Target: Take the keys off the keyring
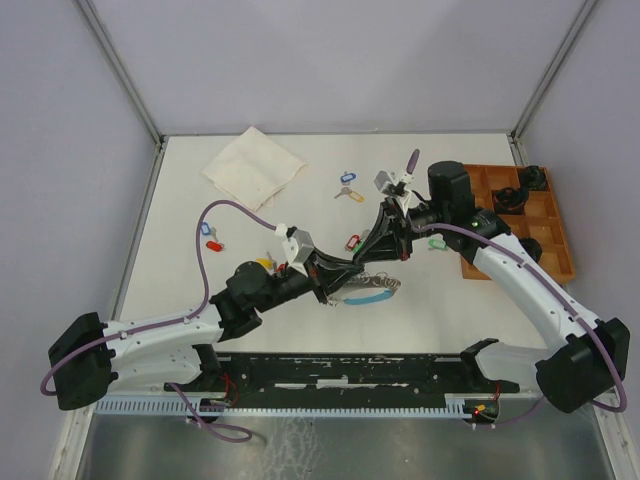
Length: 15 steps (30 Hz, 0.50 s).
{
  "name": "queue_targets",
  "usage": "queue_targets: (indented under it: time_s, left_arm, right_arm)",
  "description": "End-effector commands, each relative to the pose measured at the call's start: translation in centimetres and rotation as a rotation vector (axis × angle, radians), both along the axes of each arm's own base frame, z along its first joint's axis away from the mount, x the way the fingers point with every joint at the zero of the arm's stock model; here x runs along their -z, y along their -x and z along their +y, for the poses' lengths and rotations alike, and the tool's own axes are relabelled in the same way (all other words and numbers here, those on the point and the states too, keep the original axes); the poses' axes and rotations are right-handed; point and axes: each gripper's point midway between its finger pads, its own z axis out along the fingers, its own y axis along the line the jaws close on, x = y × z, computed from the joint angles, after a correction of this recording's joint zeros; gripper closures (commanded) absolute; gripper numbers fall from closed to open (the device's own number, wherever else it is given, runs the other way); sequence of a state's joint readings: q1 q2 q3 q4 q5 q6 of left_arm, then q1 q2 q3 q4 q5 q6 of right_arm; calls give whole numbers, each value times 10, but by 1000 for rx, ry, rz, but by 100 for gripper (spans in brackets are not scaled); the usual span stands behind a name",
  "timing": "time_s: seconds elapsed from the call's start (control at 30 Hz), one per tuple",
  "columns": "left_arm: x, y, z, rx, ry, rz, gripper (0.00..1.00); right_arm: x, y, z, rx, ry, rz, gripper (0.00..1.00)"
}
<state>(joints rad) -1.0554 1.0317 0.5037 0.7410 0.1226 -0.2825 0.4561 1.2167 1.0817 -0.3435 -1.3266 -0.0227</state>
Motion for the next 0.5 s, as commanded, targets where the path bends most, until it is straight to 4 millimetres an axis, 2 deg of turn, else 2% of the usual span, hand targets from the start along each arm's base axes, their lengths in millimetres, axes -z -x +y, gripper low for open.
queue_targets:
  time_s: [0.0,0.07,0.1,0.2,0.23,0.33,0.47]
  left_arm:
    - [-40,-5,7,-39,107,-88,97]
    - [-39,-1,7,-16,99,-101,96]
    - [-37,2,6,-1,86,-108,92]
    - [-30,10,11,25,39,-131,72]
    - [-22,12,15,25,18,-136,65]
    - [-16,16,35,-10,-1,-190,52]
    - [-5,19,55,-58,-40,-297,46]
  right_arm:
    - [-9,6,1,-41,-28,-12,99]
    - [-11,8,0,-49,-31,-27,99]
    - [-12,9,-1,-54,-32,-43,99]
    - [-14,14,-4,-70,-32,-64,99]
    - [-13,16,-5,-76,-30,-67,99]
    - [-13,22,-7,-103,-40,-76,99]
    - [-12,27,-9,-123,-45,-88,99]
